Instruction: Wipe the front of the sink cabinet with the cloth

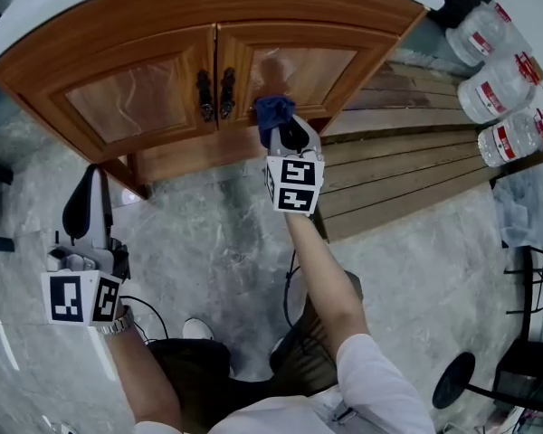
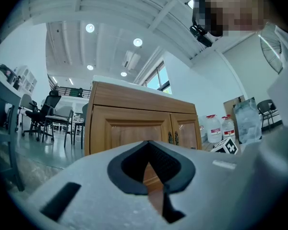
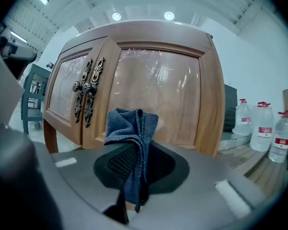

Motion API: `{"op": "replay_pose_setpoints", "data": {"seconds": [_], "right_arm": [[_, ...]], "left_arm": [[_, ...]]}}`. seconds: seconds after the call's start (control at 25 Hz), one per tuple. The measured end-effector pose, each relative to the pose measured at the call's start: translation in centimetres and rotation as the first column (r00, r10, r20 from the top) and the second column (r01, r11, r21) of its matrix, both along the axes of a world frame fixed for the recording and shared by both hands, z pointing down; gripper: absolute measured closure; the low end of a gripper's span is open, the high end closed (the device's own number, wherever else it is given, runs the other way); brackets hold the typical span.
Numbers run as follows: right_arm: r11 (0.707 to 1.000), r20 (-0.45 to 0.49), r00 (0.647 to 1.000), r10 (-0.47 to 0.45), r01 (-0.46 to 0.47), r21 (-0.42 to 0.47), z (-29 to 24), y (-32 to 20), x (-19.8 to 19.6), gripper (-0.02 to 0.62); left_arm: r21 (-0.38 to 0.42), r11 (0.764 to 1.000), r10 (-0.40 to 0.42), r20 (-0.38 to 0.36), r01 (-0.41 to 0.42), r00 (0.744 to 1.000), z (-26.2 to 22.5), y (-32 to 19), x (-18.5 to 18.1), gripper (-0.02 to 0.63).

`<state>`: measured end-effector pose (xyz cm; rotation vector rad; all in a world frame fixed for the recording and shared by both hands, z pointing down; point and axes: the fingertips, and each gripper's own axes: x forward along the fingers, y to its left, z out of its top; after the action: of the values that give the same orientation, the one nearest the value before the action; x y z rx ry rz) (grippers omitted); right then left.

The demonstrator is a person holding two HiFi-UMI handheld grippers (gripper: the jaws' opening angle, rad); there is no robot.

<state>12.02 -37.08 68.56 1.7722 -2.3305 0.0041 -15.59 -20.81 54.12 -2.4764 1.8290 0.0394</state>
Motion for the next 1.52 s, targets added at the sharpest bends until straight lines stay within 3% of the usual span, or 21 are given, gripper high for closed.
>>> {"op": "replay_pose_setpoints", "data": {"seconds": [0.36, 0.56, 0.8, 1.16, 1.36, 1.52], "right_arm": [[0.992, -0.030, 0.991, 0.127, -0.127, -0.003, -0.1, -1.5, 6.9, 0.523], [0.971, -0.009, 0.971, 0.238, -0.238, -0.021, 0.0, -1.9, 11.9, 0.525], [0.951, -0.002, 0.951, 0.308, -0.308, -0.034, 0.0, -2.2, 16.0, 0.525], [0.948, 0.035, 0.947, 0.319, -0.318, -0.030, -0.3, -1.6, 16.6, 0.525], [0.941, 0.108, 0.940, 0.322, -0.330, 0.068, -2.1, 0.7, 15.8, 0.525], [0.938, 0.134, 0.939, 0.315, -0.330, 0.109, -2.7, 2.6, 15.1, 0.525]], "left_arm": [[0.043, 0.999, 0.009, -0.026, -0.007, 1.000, -1.0, 0.5, 0.6, 0.604], [0.044, 0.998, 0.033, -0.014, -0.033, 0.999, -0.9, 0.4, 1.9, 0.606], [0.041, 0.998, 0.052, 0.008, -0.052, 0.999, -0.9, 0.5, 2.9, 0.604], [0.041, 0.998, 0.051, 0.023, -0.052, 0.998, -0.9, 0.8, 3.4, 0.606], [0.028, 0.998, 0.048, 0.033, -0.049, 0.998, -0.6, 1.0, 3.0, 0.604], [-0.001, 0.997, 0.072, 0.096, -0.072, 0.993, 0.3, 1.0, 3.5, 0.605]]}}
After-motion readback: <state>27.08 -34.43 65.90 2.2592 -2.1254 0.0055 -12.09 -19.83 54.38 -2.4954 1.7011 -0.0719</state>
